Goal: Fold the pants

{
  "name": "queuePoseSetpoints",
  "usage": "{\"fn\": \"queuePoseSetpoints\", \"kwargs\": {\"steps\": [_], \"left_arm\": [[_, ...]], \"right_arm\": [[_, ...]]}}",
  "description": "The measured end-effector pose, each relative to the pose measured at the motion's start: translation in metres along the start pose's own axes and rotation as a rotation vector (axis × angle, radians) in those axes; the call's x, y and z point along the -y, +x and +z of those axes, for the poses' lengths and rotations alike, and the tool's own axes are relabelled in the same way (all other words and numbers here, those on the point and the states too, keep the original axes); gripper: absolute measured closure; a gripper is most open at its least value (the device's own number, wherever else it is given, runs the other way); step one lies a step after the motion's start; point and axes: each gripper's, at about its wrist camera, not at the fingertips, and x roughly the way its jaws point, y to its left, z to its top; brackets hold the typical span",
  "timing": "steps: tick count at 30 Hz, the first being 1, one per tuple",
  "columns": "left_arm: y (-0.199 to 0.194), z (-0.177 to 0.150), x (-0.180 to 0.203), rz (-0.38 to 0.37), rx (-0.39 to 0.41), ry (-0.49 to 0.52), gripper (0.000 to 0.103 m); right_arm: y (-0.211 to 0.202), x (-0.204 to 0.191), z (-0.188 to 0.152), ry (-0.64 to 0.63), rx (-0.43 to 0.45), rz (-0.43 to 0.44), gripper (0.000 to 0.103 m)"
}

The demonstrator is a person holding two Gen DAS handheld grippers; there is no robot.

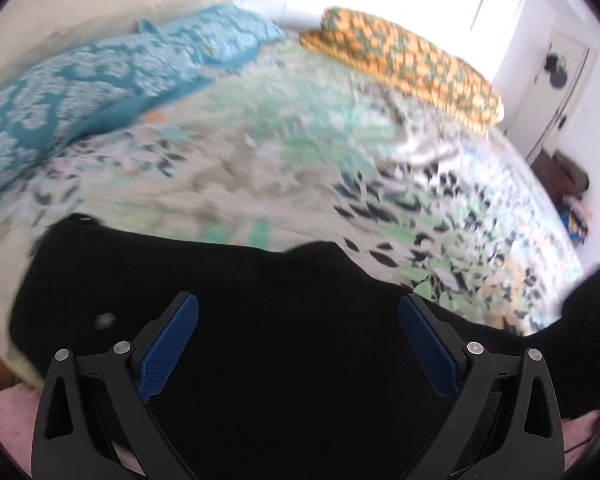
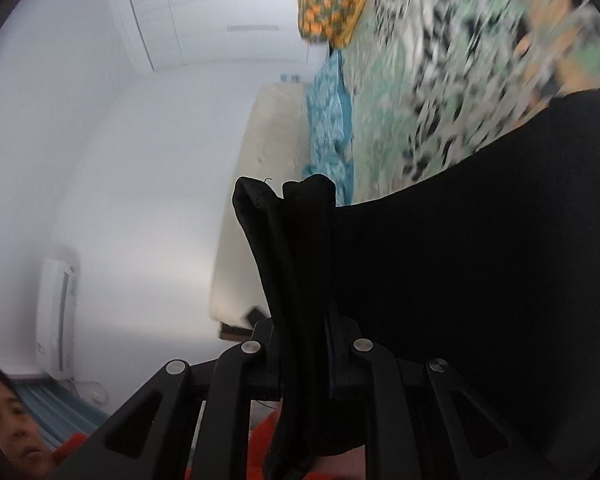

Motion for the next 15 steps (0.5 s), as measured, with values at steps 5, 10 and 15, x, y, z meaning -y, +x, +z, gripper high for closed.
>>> {"fn": "queuePoseSetpoints", "kwargs": {"steps": [5, 10, 15], "left_arm": [[-0.012, -0.022, -0.024, -0.076, -0.025, -0.07, 0.002], [-0.012, -0.038, -0.016, -0.206, -0.089, -0.044, 0.002], [-0.01, -0.053, 0.047, -0.359, -0.13, 0.162, 0.003]], "right_arm": [[0.093, 0.023, -0.021, 0.106, -0.133, -0.247, 0.039], [0.034, -0.007, -0.013, -0.043, -0.005, -0.286, 0.037], [-0.056, -0.03, -0.026, -0.247, 0.129, -0.538, 0.025]]}}
